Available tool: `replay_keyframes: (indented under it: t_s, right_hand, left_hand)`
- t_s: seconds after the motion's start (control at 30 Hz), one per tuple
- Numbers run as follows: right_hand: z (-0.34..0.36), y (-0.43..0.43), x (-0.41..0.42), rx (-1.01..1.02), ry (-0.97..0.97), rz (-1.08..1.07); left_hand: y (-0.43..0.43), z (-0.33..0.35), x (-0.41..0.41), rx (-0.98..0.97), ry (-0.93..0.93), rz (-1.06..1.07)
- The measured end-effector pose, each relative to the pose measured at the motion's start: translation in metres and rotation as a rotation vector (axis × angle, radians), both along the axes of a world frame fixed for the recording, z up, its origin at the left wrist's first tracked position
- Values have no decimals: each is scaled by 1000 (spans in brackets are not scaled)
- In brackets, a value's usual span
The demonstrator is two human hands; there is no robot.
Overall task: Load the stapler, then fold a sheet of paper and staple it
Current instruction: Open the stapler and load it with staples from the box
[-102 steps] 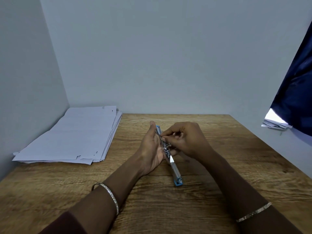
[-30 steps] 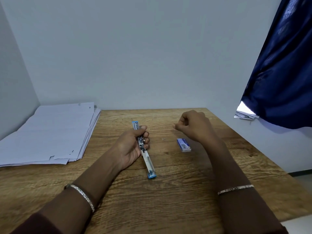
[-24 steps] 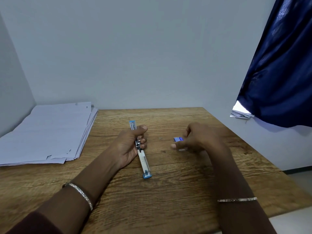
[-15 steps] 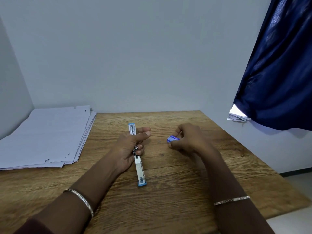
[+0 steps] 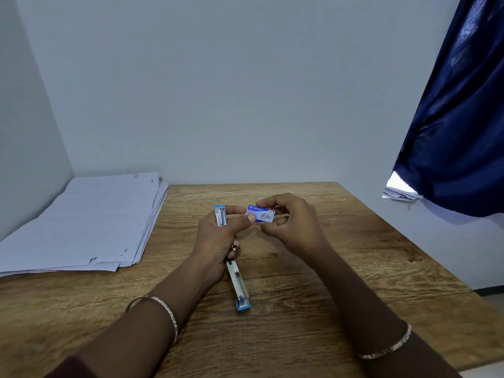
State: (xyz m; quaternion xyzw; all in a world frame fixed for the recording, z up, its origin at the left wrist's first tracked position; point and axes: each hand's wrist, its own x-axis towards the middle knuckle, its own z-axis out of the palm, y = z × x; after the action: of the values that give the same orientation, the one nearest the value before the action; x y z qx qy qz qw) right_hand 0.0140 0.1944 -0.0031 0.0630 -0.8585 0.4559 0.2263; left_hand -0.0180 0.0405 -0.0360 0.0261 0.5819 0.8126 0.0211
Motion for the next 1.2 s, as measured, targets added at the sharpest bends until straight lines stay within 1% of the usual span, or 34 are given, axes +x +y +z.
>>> replay_keyframes:
  t_s: [0.3,0.43,0.63,0.73,0.87,0.93,0.97,1.07,1.1,1.2]
  right_hand:
    - [-9,-2,-4,-93,48,35]
    - [-12,-2,-6,-230,-17,89]
    - [-15,2,-10,-394,-118,100]
    - [-16,4,-11,-418,-128,102]
    - [-14,4,-10,-395,-175,123]
    - [-12,4,-8,-361,-177,146]
    - [-10,4,-6,-299,-140,128]
    - [-6,4,-6,-7,55,-15]
    - [-6,4,-7,69,91,-44]
    - [-7,6,-9,228,87,-73]
  left_hand:
    - [-4,3,-1,15,-106,37]
    - [-4,6,-1,27,-127,53]
    - [-5,9,-2,32,-140,50]
    - [-5,9,-1,13,-126,48]
    - [-6,10,1,13,-115,62]
    - [-6,10,0,13,-110,74]
    - [-6,10,0,10,-107,79]
    - [-5,10,0,-14,-83,90]
    - [-5,9,1,-19,-74,88]
    - [-4,8,1,-36,-44,77]
